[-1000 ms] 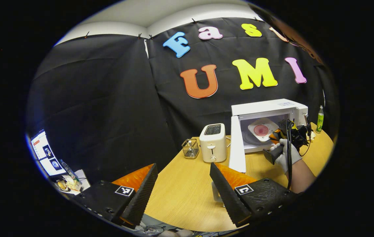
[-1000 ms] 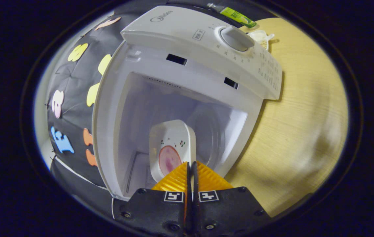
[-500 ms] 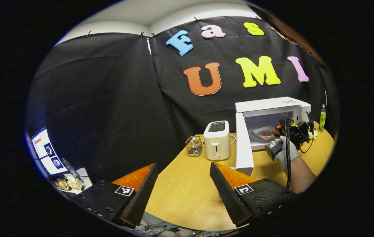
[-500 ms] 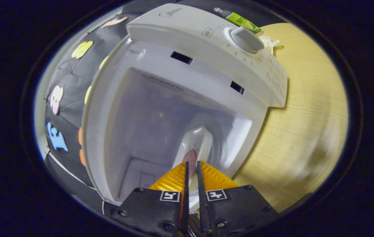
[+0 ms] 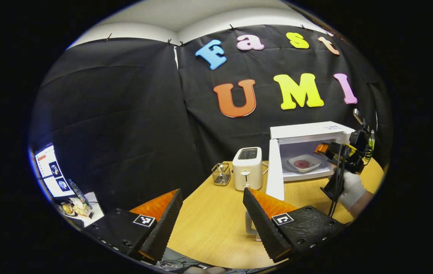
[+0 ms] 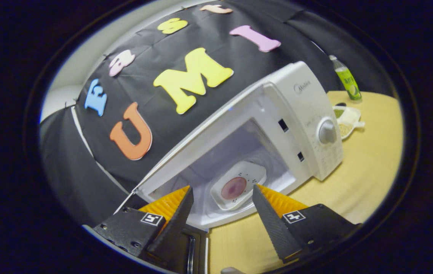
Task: Open the microwave oven with the left hand, put the food in, and close the microwave oven.
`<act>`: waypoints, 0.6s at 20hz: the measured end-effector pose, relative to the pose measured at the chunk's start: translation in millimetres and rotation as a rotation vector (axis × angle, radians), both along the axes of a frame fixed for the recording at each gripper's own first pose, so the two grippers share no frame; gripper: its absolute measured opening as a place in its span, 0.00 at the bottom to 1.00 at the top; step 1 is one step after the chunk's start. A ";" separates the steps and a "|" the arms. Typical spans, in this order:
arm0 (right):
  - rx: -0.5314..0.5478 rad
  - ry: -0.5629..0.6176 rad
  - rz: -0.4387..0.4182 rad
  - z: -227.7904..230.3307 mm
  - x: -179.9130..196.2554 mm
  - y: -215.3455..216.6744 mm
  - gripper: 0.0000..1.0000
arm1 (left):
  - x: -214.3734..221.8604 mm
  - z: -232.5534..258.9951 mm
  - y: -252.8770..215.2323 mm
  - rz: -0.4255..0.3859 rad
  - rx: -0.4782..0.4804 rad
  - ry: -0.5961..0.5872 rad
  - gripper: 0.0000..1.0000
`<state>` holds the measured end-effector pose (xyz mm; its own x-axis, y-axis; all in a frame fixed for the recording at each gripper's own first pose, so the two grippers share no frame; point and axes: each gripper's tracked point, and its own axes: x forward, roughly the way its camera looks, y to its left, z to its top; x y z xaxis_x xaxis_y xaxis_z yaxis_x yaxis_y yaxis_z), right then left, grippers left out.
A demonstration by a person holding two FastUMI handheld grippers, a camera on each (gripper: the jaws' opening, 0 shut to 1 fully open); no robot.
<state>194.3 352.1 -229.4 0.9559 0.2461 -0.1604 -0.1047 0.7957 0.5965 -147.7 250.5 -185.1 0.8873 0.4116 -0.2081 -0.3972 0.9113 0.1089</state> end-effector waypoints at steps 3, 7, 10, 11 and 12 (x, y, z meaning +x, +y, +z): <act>-0.164 -0.006 0.091 20.7 -37.2 -28.1 1.00 | 6.3 6.7 -1.1 -0.015 -0.015 -0.025 0.95; -0.348 -0.064 0.113 58.9 -82.5 -82.3 1.00 | 12.4 7.5 4.4 -0.024 -0.026 -0.039 0.95; -0.459 -0.073 0.109 76.9 -112.4 -124.7 1.00 | 21.3 -1.1 5.5 -0.043 -0.031 -0.024 0.95; -0.486 -0.071 0.101 83.3 -120.5 -138.1 1.00 | 22.9 -7.2 8.2 -0.041 -0.028 -0.010 0.95; -0.506 -0.074 0.093 90.5 -127.9 -151.9 1.00 | 26.9 -10.5 11.4 -0.041 -0.018 -0.013 0.89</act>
